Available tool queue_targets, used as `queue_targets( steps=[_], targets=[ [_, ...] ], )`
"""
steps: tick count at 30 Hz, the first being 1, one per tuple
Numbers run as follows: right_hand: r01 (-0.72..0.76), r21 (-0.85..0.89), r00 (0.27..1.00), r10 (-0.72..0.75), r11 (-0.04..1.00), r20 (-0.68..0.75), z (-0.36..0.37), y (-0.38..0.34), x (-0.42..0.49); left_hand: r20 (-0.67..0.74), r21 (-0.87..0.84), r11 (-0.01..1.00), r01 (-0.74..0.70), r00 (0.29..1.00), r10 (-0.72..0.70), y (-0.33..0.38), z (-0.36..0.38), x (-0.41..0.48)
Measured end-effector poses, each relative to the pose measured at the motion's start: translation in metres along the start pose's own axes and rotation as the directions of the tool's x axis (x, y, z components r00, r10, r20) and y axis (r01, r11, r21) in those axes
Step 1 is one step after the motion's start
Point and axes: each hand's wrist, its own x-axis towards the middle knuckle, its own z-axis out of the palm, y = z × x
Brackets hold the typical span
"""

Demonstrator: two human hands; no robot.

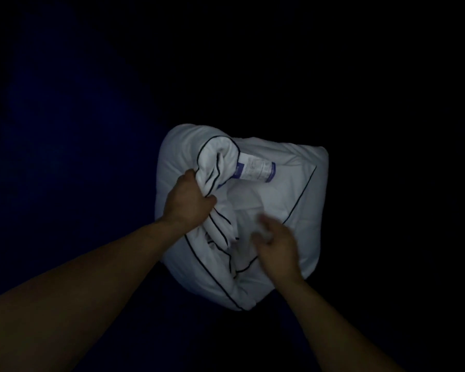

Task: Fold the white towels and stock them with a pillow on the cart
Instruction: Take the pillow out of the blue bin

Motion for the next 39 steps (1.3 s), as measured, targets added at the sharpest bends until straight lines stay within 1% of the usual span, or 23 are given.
queue_targets(
  steps=[1,2,3,4,5,7,8,10,13,15,16,18,19,21,23,25,26,27,29,31,33,36,39],
  targets=[
    [-0.098,-0.061,0.983,0.087,0.993,-0.160,-0.011,0.004,0.011,0.005,-0.003,1.000,-0.014,1.000,0.014,-0.002,-0.001,0.000],
    [-0.221,-0.080,0.952,0.197,0.972,-0.236,-0.019,0.006,0.019,0.017,0.000,1.000,-0.032,0.999,0.032,-0.004,-0.004,-0.001],
    [-0.324,-0.060,0.924,0.302,0.944,-0.235,-0.026,0.009,0.026,0.034,0.008,0.999,-0.052,0.998,0.051,-0.004,-0.006,-0.002],
    [-0.385,-0.001,0.907,0.379,0.923,-0.182,-0.030,0.011,0.032,0.055,0.019,0.997,-0.071,0.996,0.069,-0.005,-0.007,-0.005],
    [-0.410,0.111,0.903,0.420,0.905,-0.090,-0.032,0.012,0.036,0.079,0.034,0.996,-0.088,0.993,0.085,-0.005,-0.008,-0.009],
    [-0.412,0.365,0.908,0.410,0.835,0.085,-0.028,0.012,0.042,0.120,0.058,0.991,-0.120,0.986,0.112,-0.003,-0.008,-0.016],
    [-0.398,0.409,0.916,0.378,0.821,0.132,-0.025,0.008,0.045,0.138,0.062,0.990,-0.129,0.983,0.120,-0.001,-0.007,-0.018],
    [-0.355,0.407,0.934,0.296,0.842,0.202,-0.019,-0.002,0.048,0.243,0.047,0.994,-0.102,0.966,0.088,0.007,-0.003,-0.019],
    [-0.370,0.438,0.919,0.252,0.820,0.304,-0.025,-0.019,0.054,0.495,-0.059,0.998,-0.025,0.867,0.051,0.019,0.007,-0.019],
    [-0.402,0.427,0.899,0.259,0.810,0.354,-0.035,-0.024,0.058,0.531,-0.010,0.999,-0.041,0.846,0.040,0.023,0.019,-0.020],
    [-0.388,0.398,0.896,0.238,0.831,0.376,-0.039,-0.024,0.061,0.503,0.050,0.997,-0.058,0.864,0.025,0.023,0.029,-0.019],
    [-0.328,0.333,0.902,0.187,0.884,0.390,-0.044,-0.024,0.067,0.381,0.193,0.979,-0.067,0.925,-0.011,0.026,0.052,-0.015],
    [-0.305,0.302,0.902,0.172,0.903,0.397,-0.048,-0.025,0.070,0.298,0.249,0.968,-0.030,0.953,-0.047,0.027,0.063,-0.014],
    [-0.275,0.246,0.910,0.169,0.930,0.378,-0.059,-0.019,0.078,0.120,0.277,0.958,0.078,0.986,-0.115,0.028,0.079,-0.010],
    [-0.268,0.261,0.945,0.200,0.927,0.258,-0.073,0.005,0.091,-0.018,0.226,0.968,0.112,0.994,-0.111,0.023,0.090,-0.004],
    [-0.248,0.225,0.968,0.251,0.942,0.013,-0.089,0.048,0.111,-0.095,0.172,0.980,0.101,0.992,-0.086,0.017,0.094,0.004],
    [-0.276,0.144,0.954,0.289,0.950,-0.078,-0.095,0.070,0.119,-0.099,0.150,0.985,0.084,0.993,-0.069,0.013,0.094,0.007],
    [-0.345,0.087,0.927,0.354,0.935,-0.122,-0.099,0.088,0.124,-0.087,0.128,0.990,0.064,0.995,-0.053,0.010,0.093,0.011],
    [-0.464,0.100,0.879,0.471,0.880,-0.074,-0.097,0.120,0.132,-0.040,0.077,0.996,0.041,0.998,-0.038,0.003,0.091,0.019],
    [-0.490,0.200,0.870,0.491,0.849,0.048,-0.086,0.141,0.137,0.003,0.030,0.999,0.040,0.999,-0.040,-0.003,0.090,0.025],
    [-0.477,0.281,0.875,0.480,0.833,0.063,-0.073,0.145,0.139,0.043,-0.010,0.998,0.055,0.998,-0.055,-0.004,0.088,0.027],
    [-0.391,0.377,0.900,0.434,0.840,-0.033,-0.049,0.130,0.140,0.081,-0.075,0.992,0.100,0.992,-0.094,0.006,0.081,0.025],
    [-0.335,0.474,0.932,0.362,0.814,0.038,-0.047,0.088,0.115,0.110,-0.140,0.982,0.123,0.988,-0.108,0.027,0.058,0.011]
  ],
)
